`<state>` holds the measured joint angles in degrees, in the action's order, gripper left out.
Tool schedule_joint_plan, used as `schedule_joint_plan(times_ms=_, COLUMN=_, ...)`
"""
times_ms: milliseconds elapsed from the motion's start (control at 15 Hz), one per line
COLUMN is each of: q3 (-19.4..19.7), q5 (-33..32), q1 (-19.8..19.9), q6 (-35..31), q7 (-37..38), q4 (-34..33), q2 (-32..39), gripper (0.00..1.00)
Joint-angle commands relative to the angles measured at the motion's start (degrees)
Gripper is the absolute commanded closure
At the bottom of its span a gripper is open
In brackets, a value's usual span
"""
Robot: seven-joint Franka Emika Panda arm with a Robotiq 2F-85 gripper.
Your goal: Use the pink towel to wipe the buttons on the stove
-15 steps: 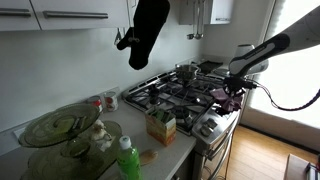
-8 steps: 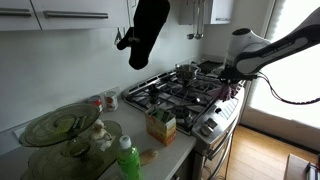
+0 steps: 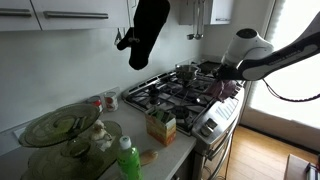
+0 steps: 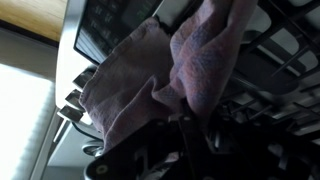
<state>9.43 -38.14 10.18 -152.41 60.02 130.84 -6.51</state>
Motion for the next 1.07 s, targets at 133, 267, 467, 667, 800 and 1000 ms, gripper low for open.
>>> schedule_joint_plan(times_ms=133, q3=0.3, q5=-4.9, q1=1.1, q6=-8.8, q7=-0.5, q4=0.7, q2=1.2, gripper=0.59)
schedule_joint_plan(times_ms=267, q3=0.5, q5=-1.6, q1=0.4, q6=-10.3, q7=-3.7, q4=1.5, q2=1.3, gripper=0.52)
schedule_joint_plan(times_ms=467, q3=0.4, q5=2.3, q1=-0.4, q6=-11.1, q7=-7.1, q4=3.0, q2=-0.1, gripper=0.3)
schedule_joint_plan(times_ms=667, q3=-0.2, q5=6.8, q1=-2.0, q6=-8.2, q7=-10.8, q4=5.9, q2=-4.1, gripper=0.08)
schedule_joint_plan(times_ms=800, q3=-0.1, q5=10.8, q1=-3.7, q6=-6.2, q7=-14.6, q4=8.3, q2=-7.4, gripper=0.0)
schedule_joint_plan(times_ms=1000, q3=-3.0, q5=18.4, q1=-3.1, q6=-1.7, q7=-22.6, q4=12.8, q2=-14.0, gripper=0.0)
